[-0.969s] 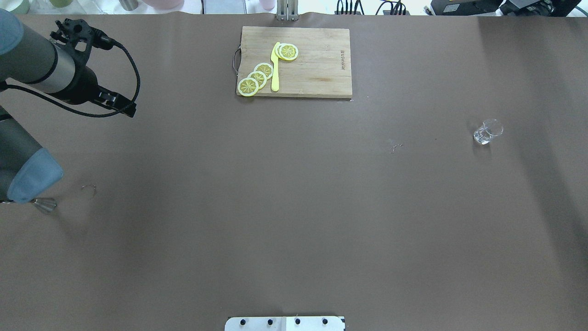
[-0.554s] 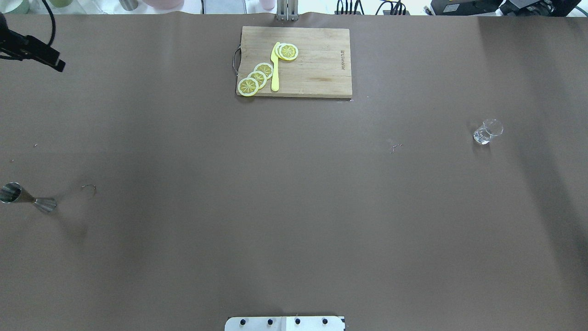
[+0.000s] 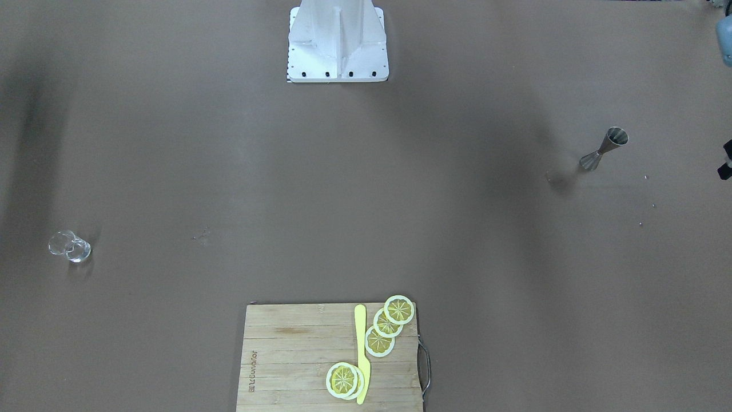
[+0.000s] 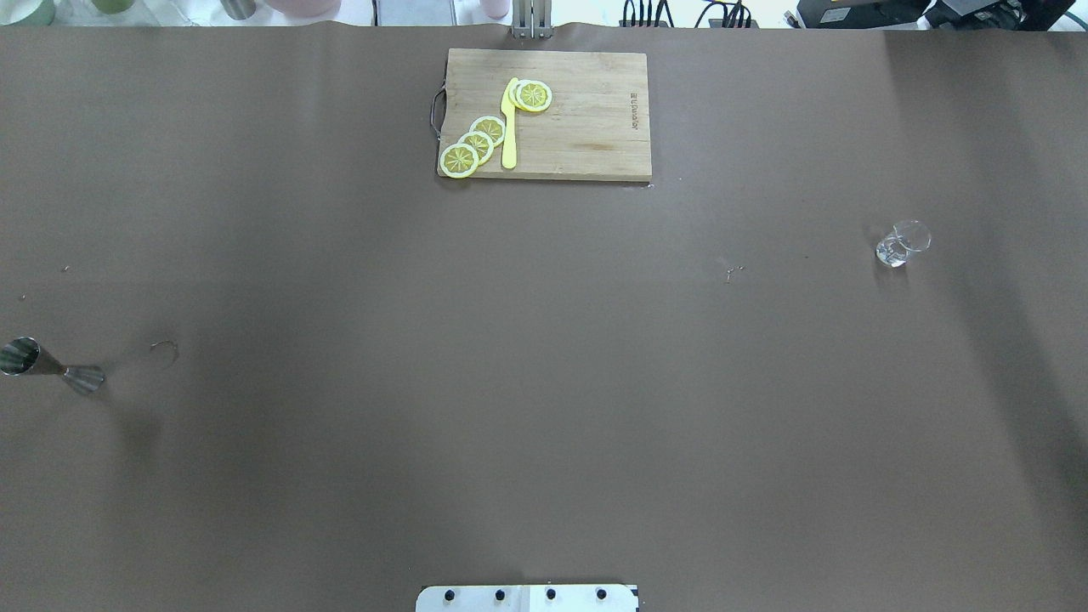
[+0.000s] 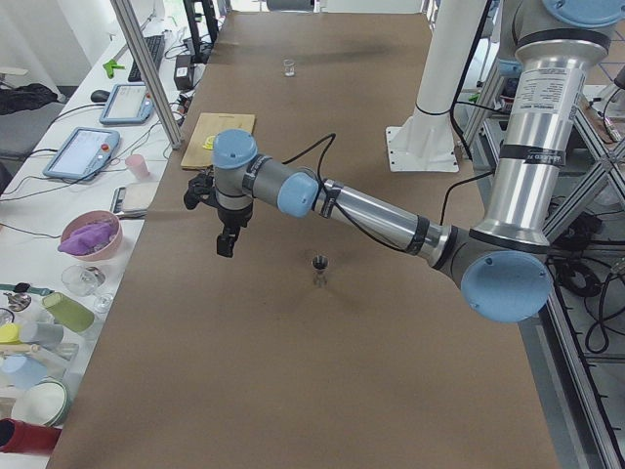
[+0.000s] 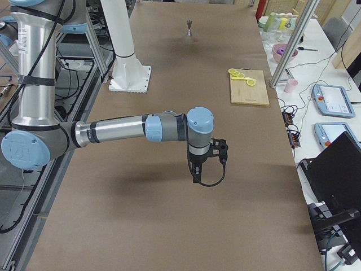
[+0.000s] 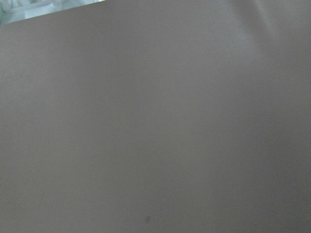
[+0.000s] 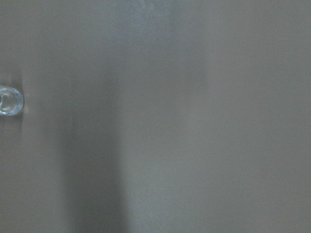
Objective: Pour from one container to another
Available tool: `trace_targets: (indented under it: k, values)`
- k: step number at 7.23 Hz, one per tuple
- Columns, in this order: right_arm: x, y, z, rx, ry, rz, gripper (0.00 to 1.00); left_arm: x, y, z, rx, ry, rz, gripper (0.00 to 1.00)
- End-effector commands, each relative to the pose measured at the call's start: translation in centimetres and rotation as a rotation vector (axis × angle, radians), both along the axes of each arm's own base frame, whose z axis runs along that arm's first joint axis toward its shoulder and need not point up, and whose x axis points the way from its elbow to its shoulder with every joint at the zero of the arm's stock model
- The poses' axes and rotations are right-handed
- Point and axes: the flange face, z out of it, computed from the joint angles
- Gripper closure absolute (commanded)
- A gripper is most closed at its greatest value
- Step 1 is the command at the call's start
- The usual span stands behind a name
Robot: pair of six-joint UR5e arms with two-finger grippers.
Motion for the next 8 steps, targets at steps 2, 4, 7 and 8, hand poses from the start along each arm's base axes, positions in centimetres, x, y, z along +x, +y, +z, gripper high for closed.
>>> trace_targets:
  k: [2, 4, 7, 8]
  values:
    - [-0.3, 0.3, 0.2, 0.064, -0.044, -0.085, 0.0, -5.5, 6.1, 8.7, -0.154, 0.012, 0.013, 0.03]
    - [-0.2, 1.1, 1.4, 0.067, -0.031, -0.109, 0.0, -7.3, 10.9, 12.7, -0.233, 0.016, -0.029, 0.02]
    - [-0.1, 0.8, 2.9, 0.072, -0.018, -0.146, 0.0, -7.2, 10.1, 12.1, -0.231, 0.015, -0.037, 0.02]
    - [-0.1, 0.9, 3.5, 0.067, -0.02, -0.153, 0.0, -7.2, 9.7, 11.9, -0.225, 0.015, -0.036, 0.02]
